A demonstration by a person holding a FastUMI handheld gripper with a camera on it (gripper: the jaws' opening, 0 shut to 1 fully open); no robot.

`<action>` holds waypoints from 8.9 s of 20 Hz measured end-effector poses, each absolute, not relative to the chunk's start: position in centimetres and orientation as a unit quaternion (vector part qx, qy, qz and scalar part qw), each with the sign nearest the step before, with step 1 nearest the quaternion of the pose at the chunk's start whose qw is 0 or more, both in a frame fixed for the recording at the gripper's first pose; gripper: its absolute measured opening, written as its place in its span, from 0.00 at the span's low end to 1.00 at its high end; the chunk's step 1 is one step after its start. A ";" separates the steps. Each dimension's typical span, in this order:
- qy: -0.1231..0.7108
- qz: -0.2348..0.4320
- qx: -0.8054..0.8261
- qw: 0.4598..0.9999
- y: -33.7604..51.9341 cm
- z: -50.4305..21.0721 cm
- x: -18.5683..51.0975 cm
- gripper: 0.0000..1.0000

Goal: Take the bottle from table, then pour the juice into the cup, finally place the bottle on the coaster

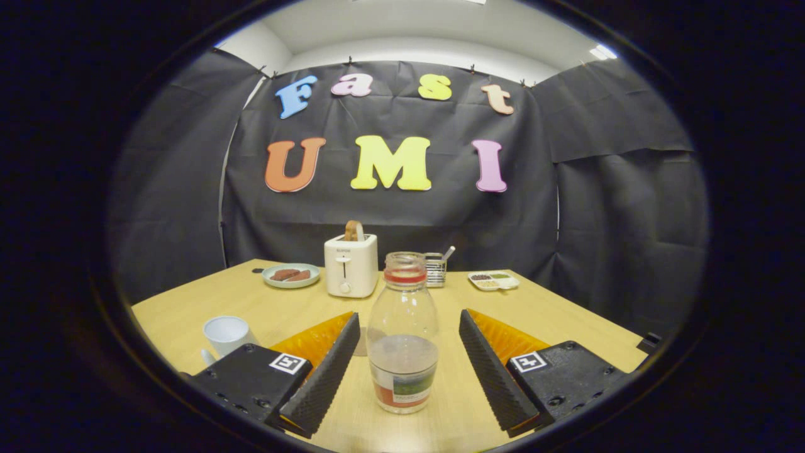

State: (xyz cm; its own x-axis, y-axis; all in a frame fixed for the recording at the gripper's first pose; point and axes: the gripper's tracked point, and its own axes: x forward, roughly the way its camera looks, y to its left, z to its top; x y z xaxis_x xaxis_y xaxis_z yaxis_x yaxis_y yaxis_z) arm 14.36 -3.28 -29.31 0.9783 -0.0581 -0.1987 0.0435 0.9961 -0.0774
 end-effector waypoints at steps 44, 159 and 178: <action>0.146 -0.044 -0.288 0.945 -5.6 -29.0 12.7 0.82; 0.035 -0.023 -0.854 0.519 9.7 -23.6 18.1 0.81; -0.040 -0.044 -0.896 0.440 12.7 -21.4 17.2 0.81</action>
State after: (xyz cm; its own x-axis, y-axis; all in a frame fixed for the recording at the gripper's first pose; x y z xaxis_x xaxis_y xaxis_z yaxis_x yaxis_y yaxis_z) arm 17.23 12.66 -21.44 0.9930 0.0333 0.1135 0.1102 -0.6092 -0.7853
